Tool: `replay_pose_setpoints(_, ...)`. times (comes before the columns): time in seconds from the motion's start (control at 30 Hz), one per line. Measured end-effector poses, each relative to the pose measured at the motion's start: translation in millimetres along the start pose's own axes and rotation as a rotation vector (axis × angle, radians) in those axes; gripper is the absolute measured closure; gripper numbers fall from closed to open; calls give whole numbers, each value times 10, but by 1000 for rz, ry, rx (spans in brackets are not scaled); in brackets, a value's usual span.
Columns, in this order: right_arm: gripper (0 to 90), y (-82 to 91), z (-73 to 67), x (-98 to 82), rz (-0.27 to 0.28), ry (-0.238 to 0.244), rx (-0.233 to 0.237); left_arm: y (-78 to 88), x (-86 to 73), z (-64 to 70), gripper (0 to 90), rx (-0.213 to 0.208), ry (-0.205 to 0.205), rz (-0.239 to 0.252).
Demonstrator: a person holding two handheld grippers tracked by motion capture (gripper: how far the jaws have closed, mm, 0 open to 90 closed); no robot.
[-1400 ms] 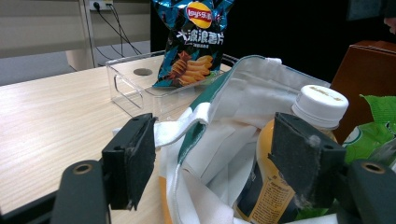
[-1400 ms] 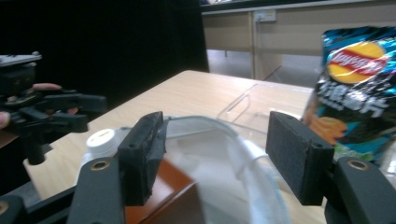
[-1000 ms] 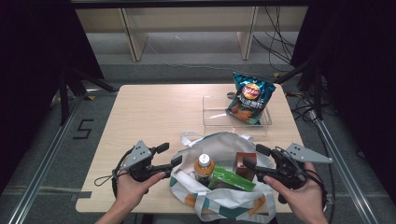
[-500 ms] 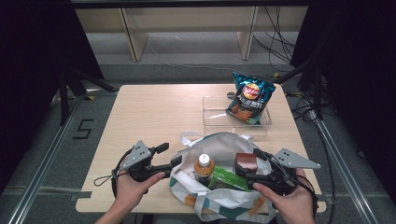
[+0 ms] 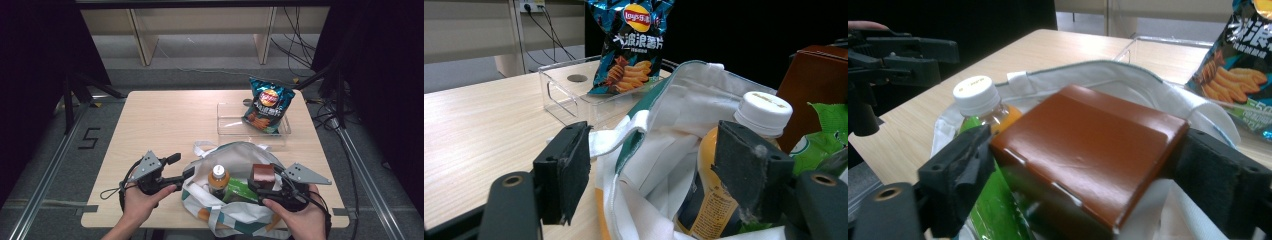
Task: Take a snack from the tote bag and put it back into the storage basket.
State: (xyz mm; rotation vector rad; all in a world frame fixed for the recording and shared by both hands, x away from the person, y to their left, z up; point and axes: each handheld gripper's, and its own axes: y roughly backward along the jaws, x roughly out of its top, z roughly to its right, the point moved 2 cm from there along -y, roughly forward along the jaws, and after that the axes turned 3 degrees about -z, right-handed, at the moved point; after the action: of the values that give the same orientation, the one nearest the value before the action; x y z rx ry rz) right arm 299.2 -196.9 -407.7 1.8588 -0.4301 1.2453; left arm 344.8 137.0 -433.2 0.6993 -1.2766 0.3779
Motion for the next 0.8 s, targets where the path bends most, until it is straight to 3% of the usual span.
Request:
replay_pose_setpoints(0.23,175,31,13,-20,-8,-1,-36,-2,-1,-4,302,-3,0,0)
replay_pose_setpoints(0.3,181,52,19,-14,-11,36,-37,4,-3,1,302,7,4,-10)
replay_pose_setpoints(0.37,187,59,-4,-16,-6,0,-20,1,-3,-1,302,5,-2,-9)
replay_pose_setpoints(0.4,190,77,36,-4,-15,49,-25,1,-4,0,302,5,-2,-10)
replay_pose_setpoints(0.5,196,84,39,-2,-16,40,-14,-1,-3,2,302,5,-3,-10)
replay_pose_setpoints(0.57,200,76,68,12,7,83,-25,-4,-4,4,302,4,-1,-9)
replay_pose_setpoints(0.63,202,58,96,34,-3,127,9,-7,-7,11,302,5,5,-12)
replay_pose_setpoints(0.67,204,65,70,34,-31,107,26,-8,-6,12,302,5,3,-12)
replay_pose_setpoints(0.7,205,43,91,44,-11,144,16,-9,-6,12,302,4,2,-12)
replay_pose_setpoints(0.73,206,42,73,47,-34,134,39,-9,-5,12,302,4,3,-11)
replay_pose_setpoints(0.8,207,20,85,75,-40,163,55,-5,-5,6,302,5,0,-11)
